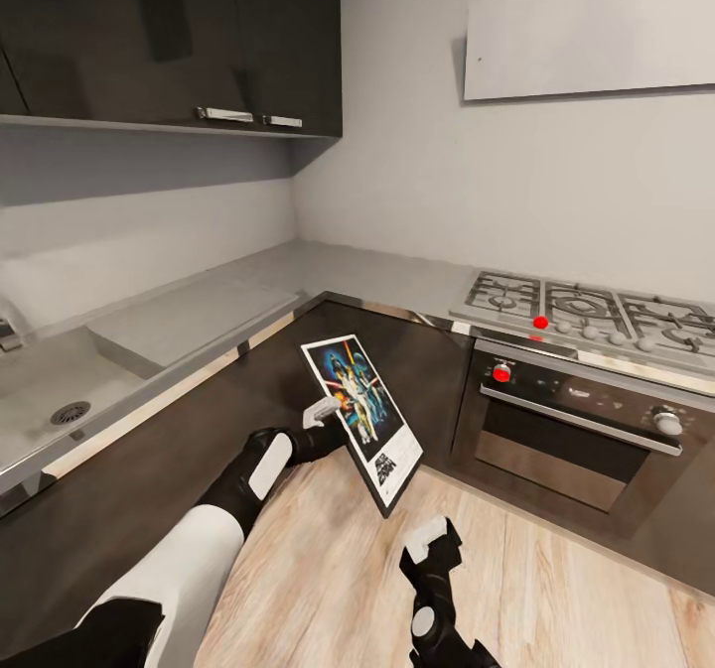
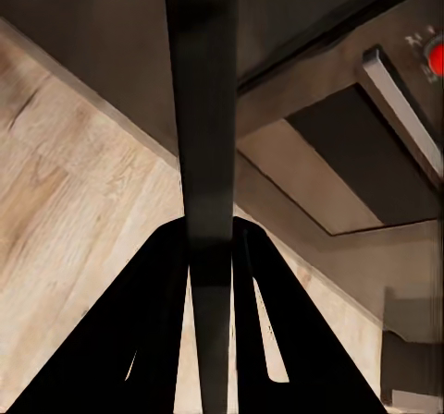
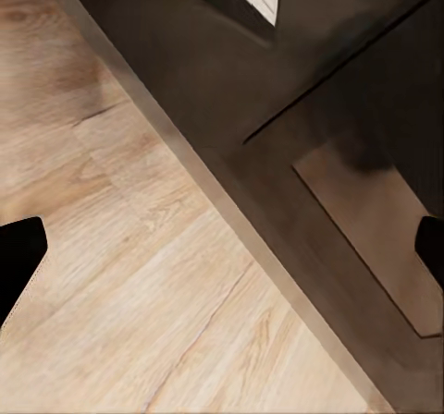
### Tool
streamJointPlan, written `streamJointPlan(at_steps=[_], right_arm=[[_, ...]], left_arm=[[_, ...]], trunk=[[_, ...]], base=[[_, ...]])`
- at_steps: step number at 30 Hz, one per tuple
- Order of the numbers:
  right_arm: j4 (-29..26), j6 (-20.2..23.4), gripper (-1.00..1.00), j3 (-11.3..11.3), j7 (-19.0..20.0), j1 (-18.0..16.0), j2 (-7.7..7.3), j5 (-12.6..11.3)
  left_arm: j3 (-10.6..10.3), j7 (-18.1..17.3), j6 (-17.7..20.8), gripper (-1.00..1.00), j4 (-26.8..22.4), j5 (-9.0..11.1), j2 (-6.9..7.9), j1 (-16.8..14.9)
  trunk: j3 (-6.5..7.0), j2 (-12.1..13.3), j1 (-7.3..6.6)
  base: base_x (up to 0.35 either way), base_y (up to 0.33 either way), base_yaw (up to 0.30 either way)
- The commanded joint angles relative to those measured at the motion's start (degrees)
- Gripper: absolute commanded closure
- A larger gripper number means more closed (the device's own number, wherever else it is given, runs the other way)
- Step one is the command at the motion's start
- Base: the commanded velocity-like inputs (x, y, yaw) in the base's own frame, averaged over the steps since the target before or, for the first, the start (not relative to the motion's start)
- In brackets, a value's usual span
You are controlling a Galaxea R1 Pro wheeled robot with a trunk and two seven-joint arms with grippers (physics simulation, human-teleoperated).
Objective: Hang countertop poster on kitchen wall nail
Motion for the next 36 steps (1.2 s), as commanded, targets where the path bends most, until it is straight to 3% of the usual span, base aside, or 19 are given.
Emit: streamJointPlan(at_steps=[1, 5, 14, 28, 36], right_arm=[[-0.44, 0.39, -1.00, 0.59, -0.28, -0.08, 0.00, 0.40], [-1.24, 0.32, -1.00, 1.88, -0.23, -0.07, 0.00, 0.21], [-1.36, 0.14, -1.00, 5.07, -0.22, 0.43, 0.00, 0.03], [-1.36, -0.09, -1.00, 5.54, -0.13, 0.63, 0.00, 0.01], [-1.60, -0.09, -1.00, 8.99, 0.81, 0.55, 0.00, -0.40]], left_arm=[[-0.47, 0.43, 0.21, 1.00, 0.21, 0.82, 0.00, -0.04], [-1.41, 1.06, 0.20, 1.00, 0.57, 1.99, 0.00, -0.01], [-1.65, 1.21, 0.24, 1.00, 0.66, 2.28, 0.00, -0.01], [-1.64, 1.22, 0.21, 1.00, 0.71, 2.29, 0.00, -0.04], [-1.58, 1.24, 0.14, 1.00, 0.87, 2.29, 0.00, -0.01]], trunk=[[-0.06, -0.03, 0.00], [-0.06, -0.03, 0.00], [-0.06, -0.03, 0.00], [-0.06, -0.03, 0.00], [-0.06, -0.03, 0.00]], base=[[0.000, 0.000, 0.000], [0.000, 0.000, 0.000], [0.000, 0.000, 0.000], [0.000, 0.000, 0.000], [0.000, 0.000, 0.000]])
